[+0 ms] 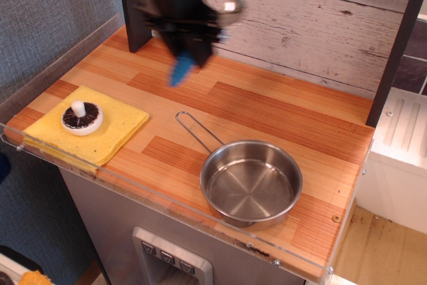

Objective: Move the spoon to top of the yellow cloth.

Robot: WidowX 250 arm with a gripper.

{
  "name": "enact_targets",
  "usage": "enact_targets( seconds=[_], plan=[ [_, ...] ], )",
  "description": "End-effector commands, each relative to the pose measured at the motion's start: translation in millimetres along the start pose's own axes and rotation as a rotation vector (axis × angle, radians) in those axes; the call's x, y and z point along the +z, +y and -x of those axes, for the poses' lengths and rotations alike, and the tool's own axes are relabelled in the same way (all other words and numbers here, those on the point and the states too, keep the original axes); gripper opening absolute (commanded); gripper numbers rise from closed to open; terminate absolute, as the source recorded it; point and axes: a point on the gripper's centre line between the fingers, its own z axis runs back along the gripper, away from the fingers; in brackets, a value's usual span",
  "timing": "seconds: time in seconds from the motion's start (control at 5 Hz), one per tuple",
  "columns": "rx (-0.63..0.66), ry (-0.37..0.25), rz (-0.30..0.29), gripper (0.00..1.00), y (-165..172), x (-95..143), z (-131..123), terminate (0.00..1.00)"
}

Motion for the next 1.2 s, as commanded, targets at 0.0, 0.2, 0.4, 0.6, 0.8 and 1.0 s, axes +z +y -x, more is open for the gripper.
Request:
enact_targets(
  seconds=[0.0, 0.2, 0.4, 0.6, 0.8, 1.0],
  plan=[
    [-0.021, 0.099, -0.21, 0.0, 64.3, 12.9, -2.9, 0.0],
    [-0.02, 0.116, -0.254, 0.0, 75.0, -3.1, -14.3, 0.0],
    [-0.016, 0.115, -0.279, 0.0, 79.4, -18.8, -21.8, 0.0],
    [0.003, 0.132, -0.286, 0.0, 86.9, -34.7, -18.9, 0.0],
    [0.013, 0.157, -0.276, 0.0, 95.7, -45.7, -13.7, 0.0],
    [0.012, 0.172, -0.262, 0.0, 98.9, -47.8, -11.4, 0.0]
  ],
)
